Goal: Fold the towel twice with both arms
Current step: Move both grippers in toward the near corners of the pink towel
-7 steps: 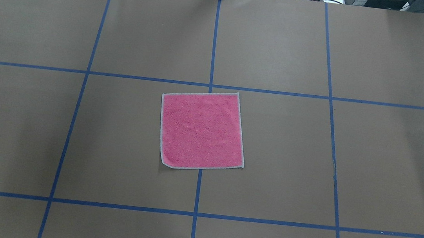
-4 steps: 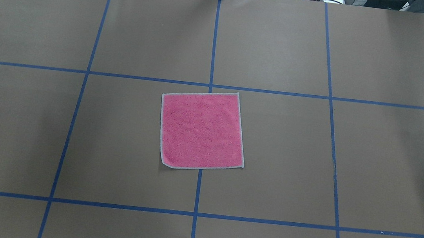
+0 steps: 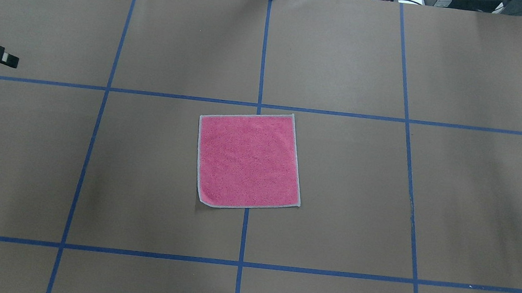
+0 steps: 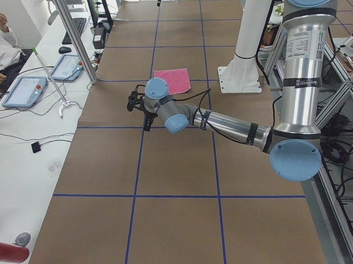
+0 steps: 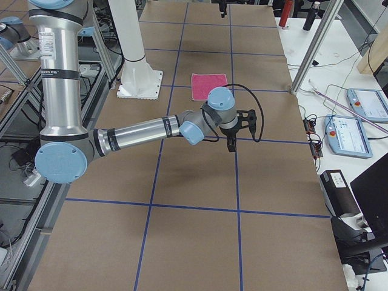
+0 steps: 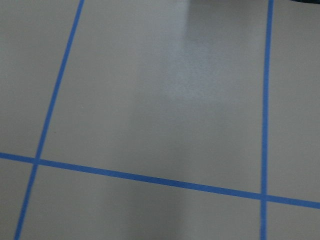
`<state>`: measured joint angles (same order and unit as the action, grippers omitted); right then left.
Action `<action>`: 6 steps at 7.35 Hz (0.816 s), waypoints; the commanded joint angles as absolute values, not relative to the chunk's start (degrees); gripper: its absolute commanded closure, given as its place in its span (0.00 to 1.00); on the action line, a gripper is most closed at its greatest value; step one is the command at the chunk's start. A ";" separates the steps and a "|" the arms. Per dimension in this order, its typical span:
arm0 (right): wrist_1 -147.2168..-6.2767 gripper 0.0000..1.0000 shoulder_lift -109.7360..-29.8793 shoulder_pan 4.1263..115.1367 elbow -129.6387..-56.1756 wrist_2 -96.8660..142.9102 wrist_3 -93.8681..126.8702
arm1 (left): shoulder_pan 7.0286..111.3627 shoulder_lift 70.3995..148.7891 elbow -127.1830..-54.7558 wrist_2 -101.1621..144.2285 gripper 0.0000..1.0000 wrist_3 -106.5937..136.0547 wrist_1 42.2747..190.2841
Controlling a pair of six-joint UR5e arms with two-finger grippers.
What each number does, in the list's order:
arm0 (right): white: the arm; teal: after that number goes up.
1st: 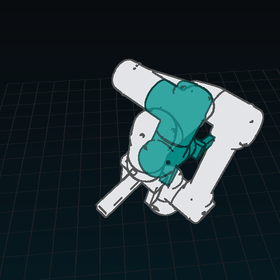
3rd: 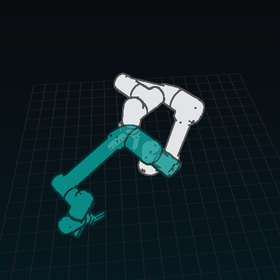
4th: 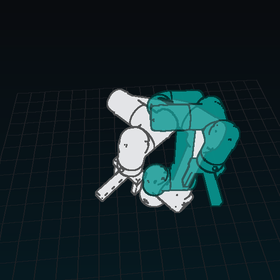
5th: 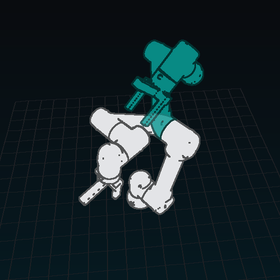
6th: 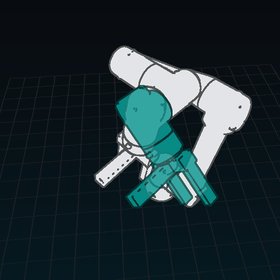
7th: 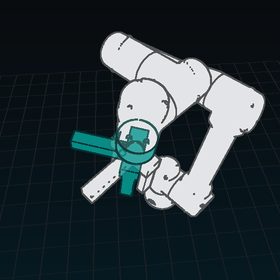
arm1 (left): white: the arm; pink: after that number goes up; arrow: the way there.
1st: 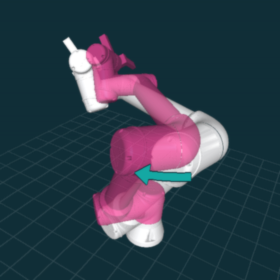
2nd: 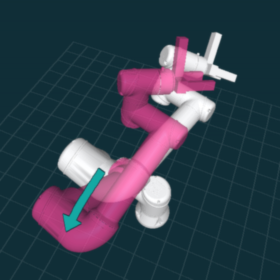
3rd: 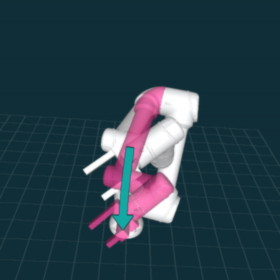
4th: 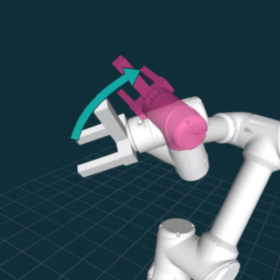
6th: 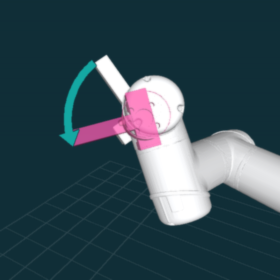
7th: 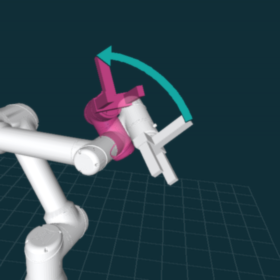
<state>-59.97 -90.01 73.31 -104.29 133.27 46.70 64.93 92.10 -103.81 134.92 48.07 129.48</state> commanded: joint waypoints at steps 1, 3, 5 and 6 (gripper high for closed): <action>-52.76 0.03 -91.66 65.51 -107.21 129.67 64.00 | 55.42 93.07 -107.20 130.38 0.00 68.92 135.43; -50.45 0.03 -91.67 55.60 -111.51 120.03 79.64 | 45.05 93.43 -111.25 120.11 0.00 81.51 135.53; -50.45 0.05 -91.58 45.84 -114.86 110.17 93.53 | 35.12 95.96 -112.68 108.79 0.00 90.40 135.44; -50.45 0.05 -91.58 41.35 -116.00 104.21 96.82 | 30.11 96.93 -112.33 103.59 0.00 91.14 135.09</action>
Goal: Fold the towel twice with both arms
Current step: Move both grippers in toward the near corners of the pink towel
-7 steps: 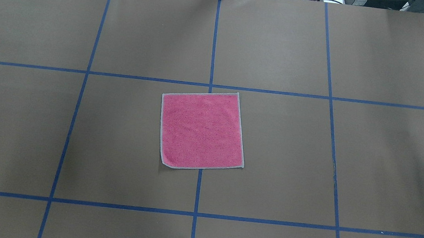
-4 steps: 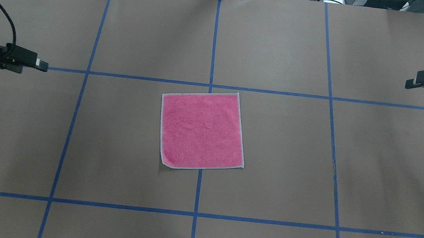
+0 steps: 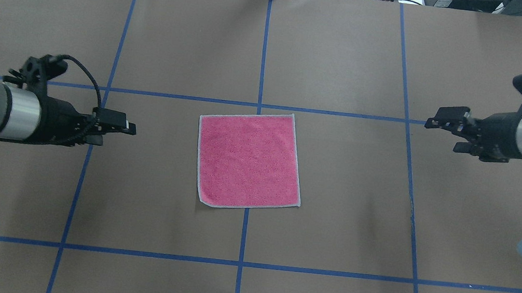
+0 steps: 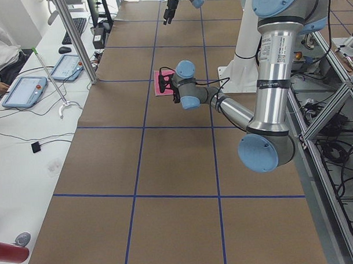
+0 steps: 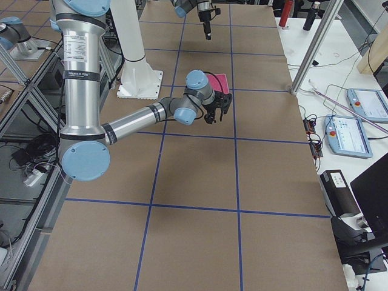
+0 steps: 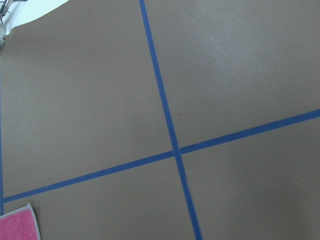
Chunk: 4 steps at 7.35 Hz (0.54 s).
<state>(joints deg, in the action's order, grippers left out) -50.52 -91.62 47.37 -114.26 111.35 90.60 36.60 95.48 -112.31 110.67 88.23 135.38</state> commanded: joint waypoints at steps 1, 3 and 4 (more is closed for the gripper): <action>-50.45 0.05 -91.23 37.92 -116.28 100.93 100.07 | 28.32 98.42 -111.72 102.93 0.00 96.54 134.83; -50.36 0.05 -90.70 30.71 -116.72 91.80 105.27 | 22.80 102.63 -111.18 94.89 0.03 107.28 128.11; -50.45 0.05 -90.09 28.67 -116.72 89.50 108.43 | 20.85 107.35 -109.44 91.88 0.03 112.10 123.10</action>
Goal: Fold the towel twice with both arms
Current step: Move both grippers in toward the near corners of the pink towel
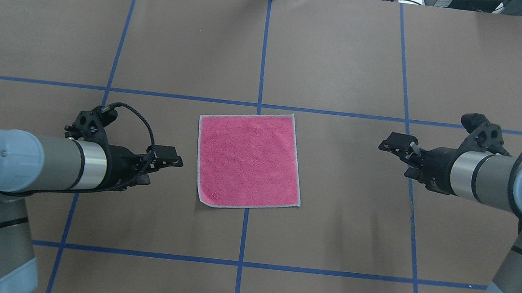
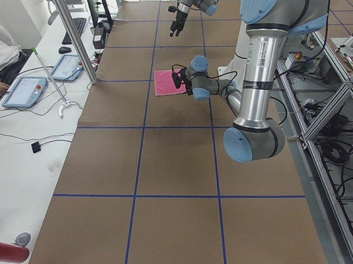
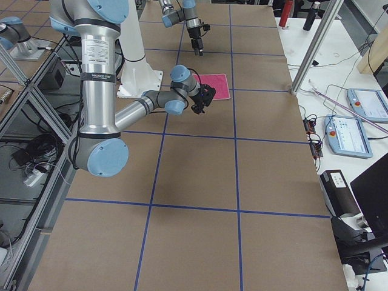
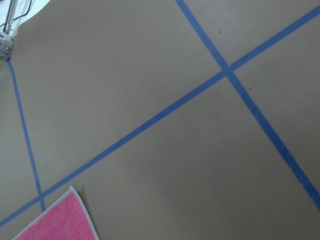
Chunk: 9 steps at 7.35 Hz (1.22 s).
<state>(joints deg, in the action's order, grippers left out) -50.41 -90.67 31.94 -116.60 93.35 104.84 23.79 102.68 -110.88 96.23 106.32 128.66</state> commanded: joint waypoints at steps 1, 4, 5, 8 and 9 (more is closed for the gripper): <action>-50.45 0.05 -89.83 26.74 -116.72 87.12 110.81 | 19.26 109.93 -107.07 90.37 0.03 116.59 122.44; -50.36 0.04 -88.69 25.66 -116.72 85.78 111.27 | 18.11 111.80 -102.92 88.68 0.14 117.16 122.34; -50.36 0.04 -88.59 25.49 -116.63 85.78 111.27 | 17.58 111.88 -102.75 88.59 0.22 117.16 122.26; -50.36 0.04 -87.72 25.23 -116.46 85.69 111.27 | 16.18 111.88 -102.74 88.68 0.42 117.07 122.26; -50.36 0.04 -87.71 25.14 -116.54 85.69 111.27 | 16.00 111.88 -102.83 88.68 0.48 117.07 122.26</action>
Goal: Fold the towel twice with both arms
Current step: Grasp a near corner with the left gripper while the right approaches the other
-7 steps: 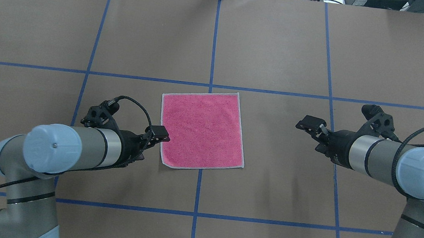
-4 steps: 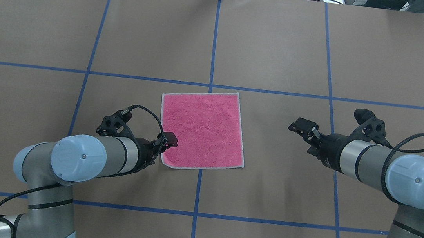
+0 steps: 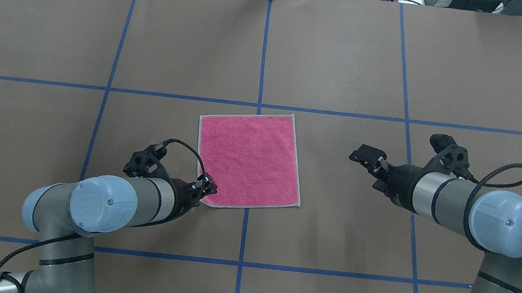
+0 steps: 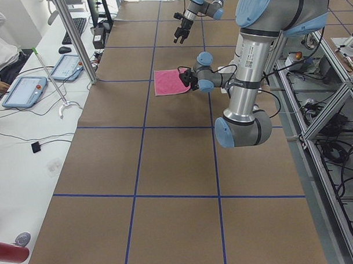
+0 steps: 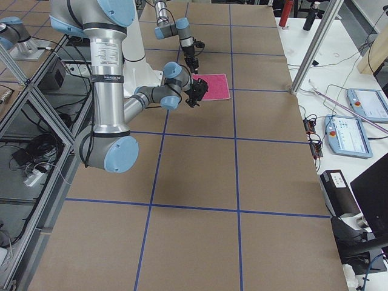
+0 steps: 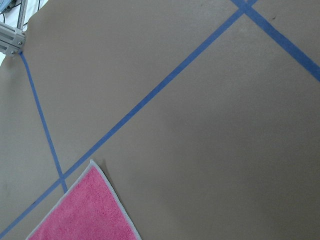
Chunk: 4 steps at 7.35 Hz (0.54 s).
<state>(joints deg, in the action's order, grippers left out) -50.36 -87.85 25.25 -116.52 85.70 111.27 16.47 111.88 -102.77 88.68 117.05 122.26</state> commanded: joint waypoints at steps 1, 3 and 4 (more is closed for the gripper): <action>-50.36 0.04 -87.71 25.05 -116.54 85.61 111.27 | 15.91 111.71 -102.83 88.68 0.52 116.98 122.17; -50.36 0.03 -87.71 25.05 -116.46 85.61 111.27 | 15.91 111.53 -102.74 88.59 0.53 116.98 122.17; -50.36 0.03 -87.71 25.05 -116.46 85.69 111.27 | 15.91 111.53 -102.74 88.59 0.56 116.90 122.17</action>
<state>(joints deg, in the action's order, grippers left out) -50.36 -87.69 25.05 -116.46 85.63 111.27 15.93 111.58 -102.76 88.60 116.96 122.17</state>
